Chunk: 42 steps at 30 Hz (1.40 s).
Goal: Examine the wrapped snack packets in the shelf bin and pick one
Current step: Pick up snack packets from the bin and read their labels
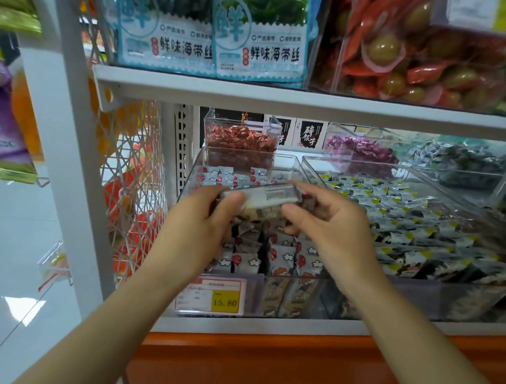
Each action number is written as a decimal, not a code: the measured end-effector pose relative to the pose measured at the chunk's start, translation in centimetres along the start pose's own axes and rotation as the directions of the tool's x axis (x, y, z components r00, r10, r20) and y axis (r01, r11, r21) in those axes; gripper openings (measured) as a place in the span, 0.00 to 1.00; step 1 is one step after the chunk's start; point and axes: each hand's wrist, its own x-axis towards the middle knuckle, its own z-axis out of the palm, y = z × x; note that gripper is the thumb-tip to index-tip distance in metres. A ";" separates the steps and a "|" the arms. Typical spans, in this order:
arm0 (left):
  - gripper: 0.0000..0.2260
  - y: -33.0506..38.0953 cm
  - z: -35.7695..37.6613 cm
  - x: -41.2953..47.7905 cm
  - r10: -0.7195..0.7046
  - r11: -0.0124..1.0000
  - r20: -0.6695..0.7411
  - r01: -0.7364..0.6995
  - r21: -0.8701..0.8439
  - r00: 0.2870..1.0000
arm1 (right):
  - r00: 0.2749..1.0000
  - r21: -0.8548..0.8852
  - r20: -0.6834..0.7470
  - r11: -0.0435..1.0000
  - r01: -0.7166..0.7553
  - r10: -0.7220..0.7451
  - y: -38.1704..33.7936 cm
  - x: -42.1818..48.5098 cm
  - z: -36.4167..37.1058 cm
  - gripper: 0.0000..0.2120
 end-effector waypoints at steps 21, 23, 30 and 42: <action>0.26 -6.1 4.9 12.3 -0.300 0.444 0.420 -0.264 0.856 0.856 | 0.986 -0.718 0.082 0.678 0.161 -0.148 4.7 17.0 4.9 0.10; 0.25 -6.0 4.7 12.2 -0.311 0.428 0.439 -0.289 0.856 0.843 | 0.980 -0.759 0.143 0.621 0.198 -0.137 5.1 17.3 5.5 0.10; 0.26 -3.8 4.2 10.6 -0.318 0.554 0.385 -0.159 0.817 0.867 | 0.955 -0.809 0.297 0.531 0.252 0.001 7.4 16.5 7.4 0.08; 0.25 -3.8 3.0 6.6 -0.241 0.545 0.457 -0.271 0.794 0.856 | 0.979 -0.612 0.204 0.783 0.111 0.021 2.7 13.2 4.5 0.15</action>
